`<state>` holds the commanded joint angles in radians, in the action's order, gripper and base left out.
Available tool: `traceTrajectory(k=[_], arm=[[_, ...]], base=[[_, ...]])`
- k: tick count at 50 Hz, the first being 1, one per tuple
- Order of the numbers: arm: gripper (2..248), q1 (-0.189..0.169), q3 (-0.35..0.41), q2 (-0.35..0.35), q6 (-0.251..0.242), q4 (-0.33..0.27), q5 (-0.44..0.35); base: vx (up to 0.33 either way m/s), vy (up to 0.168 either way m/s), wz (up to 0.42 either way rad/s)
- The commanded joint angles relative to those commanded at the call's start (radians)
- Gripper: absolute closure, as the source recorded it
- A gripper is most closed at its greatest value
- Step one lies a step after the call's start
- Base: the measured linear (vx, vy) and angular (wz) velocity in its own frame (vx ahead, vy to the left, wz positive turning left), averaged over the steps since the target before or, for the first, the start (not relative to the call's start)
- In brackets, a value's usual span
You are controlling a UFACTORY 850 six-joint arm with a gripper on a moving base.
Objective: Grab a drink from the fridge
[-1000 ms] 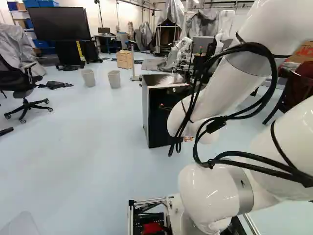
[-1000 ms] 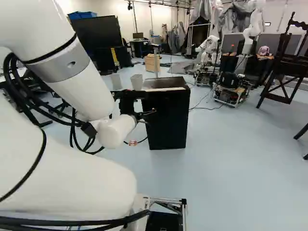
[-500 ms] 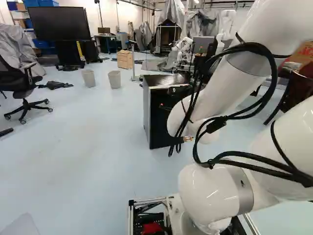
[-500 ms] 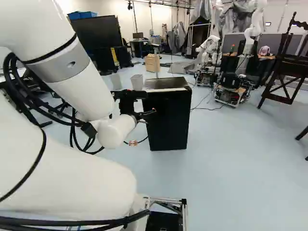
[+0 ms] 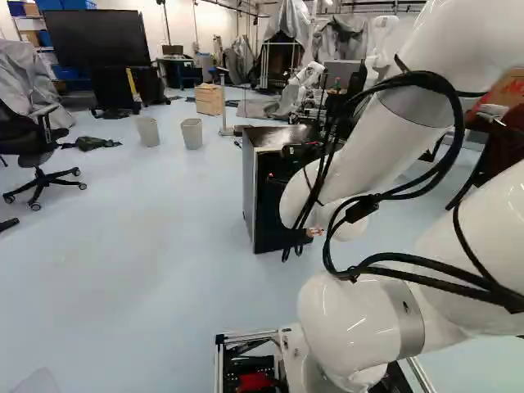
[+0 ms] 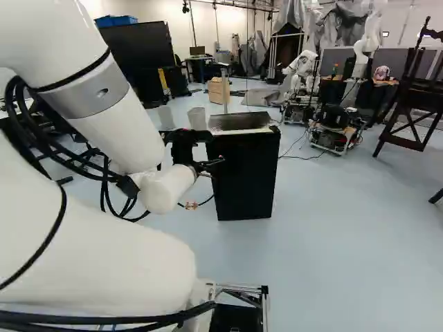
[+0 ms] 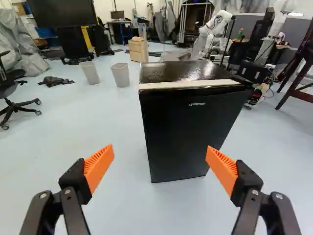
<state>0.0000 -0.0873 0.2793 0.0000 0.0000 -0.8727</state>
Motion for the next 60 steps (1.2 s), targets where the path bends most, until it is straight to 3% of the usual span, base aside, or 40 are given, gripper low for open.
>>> traceTrajectory(k=[60], arm=[[3, 0.0, 0.0, 0.0, 0.0, 0.0, 0.0]], base=[[0.083, 0.055, -0.016]])
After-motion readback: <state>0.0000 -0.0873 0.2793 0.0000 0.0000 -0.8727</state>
